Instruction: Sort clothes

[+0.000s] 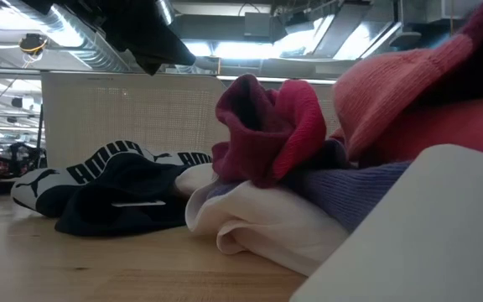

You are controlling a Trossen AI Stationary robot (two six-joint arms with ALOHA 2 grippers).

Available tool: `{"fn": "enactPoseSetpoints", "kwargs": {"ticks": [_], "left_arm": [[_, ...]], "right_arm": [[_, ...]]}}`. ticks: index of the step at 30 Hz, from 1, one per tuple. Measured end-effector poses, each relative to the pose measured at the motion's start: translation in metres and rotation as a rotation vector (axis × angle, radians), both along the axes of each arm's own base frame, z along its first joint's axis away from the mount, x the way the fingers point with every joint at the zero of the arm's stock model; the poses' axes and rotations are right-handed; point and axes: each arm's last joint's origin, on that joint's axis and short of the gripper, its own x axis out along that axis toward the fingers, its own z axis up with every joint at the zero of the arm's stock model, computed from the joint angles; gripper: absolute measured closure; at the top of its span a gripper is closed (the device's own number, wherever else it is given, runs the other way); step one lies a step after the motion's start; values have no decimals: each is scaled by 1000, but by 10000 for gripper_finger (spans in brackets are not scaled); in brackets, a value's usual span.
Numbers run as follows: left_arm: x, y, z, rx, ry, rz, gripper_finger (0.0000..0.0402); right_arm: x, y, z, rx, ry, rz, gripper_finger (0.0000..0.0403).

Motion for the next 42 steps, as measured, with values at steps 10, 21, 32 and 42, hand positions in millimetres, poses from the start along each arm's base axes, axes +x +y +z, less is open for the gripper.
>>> {"fn": "enactPoseSetpoints", "kwargs": {"ticks": [10, 21, 32, 42], "left_arm": [[0, 0, 0, 5, 0, -3, 398], [0, 0, 0, 7, 0, -4, 398], [0, 0, 0, 39, 0, -22, 398], [0, 0, 0, 47, 0, -27, 398]], "right_arm": [[10, -5, 69, -294, -272, 114, 389], [34, -21, 115, -614, -498, 275, 388], [63, -75, 151, -924, -411, 181, 387], [63, -141, 213, -1043, -298, -53, 386]]}}
